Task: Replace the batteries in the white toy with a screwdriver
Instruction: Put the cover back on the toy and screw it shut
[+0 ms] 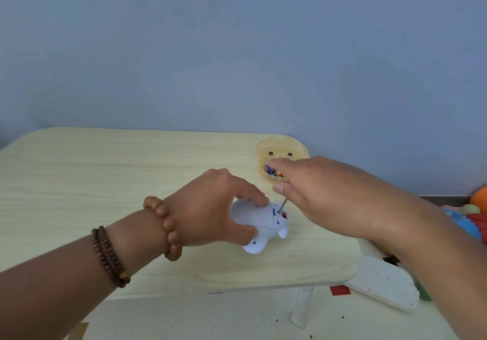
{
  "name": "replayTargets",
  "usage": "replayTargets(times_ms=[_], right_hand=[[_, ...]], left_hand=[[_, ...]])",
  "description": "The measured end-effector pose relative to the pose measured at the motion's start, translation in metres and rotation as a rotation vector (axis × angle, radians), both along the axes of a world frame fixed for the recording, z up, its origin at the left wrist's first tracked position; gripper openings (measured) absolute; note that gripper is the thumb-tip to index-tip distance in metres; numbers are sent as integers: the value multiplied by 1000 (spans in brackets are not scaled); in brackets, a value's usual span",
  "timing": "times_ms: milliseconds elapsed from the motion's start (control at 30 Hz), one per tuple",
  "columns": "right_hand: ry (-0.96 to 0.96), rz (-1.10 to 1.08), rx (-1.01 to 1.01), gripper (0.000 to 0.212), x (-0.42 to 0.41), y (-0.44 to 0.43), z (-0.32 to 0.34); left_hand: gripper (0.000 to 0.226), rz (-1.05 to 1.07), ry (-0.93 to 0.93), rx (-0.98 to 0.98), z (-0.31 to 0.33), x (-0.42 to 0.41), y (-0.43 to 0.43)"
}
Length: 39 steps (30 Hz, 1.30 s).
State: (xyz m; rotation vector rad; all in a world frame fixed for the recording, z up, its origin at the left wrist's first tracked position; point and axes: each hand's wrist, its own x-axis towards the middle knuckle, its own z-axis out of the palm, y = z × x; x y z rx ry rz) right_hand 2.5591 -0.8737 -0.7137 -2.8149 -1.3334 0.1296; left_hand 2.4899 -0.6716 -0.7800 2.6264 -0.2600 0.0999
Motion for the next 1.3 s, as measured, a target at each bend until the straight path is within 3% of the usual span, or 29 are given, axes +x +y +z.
replayTargets(times_ms=[133,233,367,500,733,833,967,1167,1300], right_hand=[[58,36,29,17,4,-3,-4],[69,39,20,34,1,-2,-2],[27,37,-24,16,-3,-2,1],[-19,12,-18,37,-1,0,1],[101,18,18,6,6,-2,-2],[95,16,8,11,6,-2,0],[46,15,29,33,4,-3,-1],[96,65,50,18,10,-6,-8],[101,82,30,39,10,-7,-9]], left_hand=[[52,-9,-4,11,3,0,-2],[54,-3,-6,16,3,0,-1],[53,-15,7,14,2,0,-1],[56,1,-2,4,1,0,-1],[57,-7,-6,19,3,-1,-6],[55,5,9,8,4,0,-5],[51,13,17,-6,4,-1,-3],[53,18,16,-1,5,-2,-5],[52,15,19,2,6,-1,-6]])
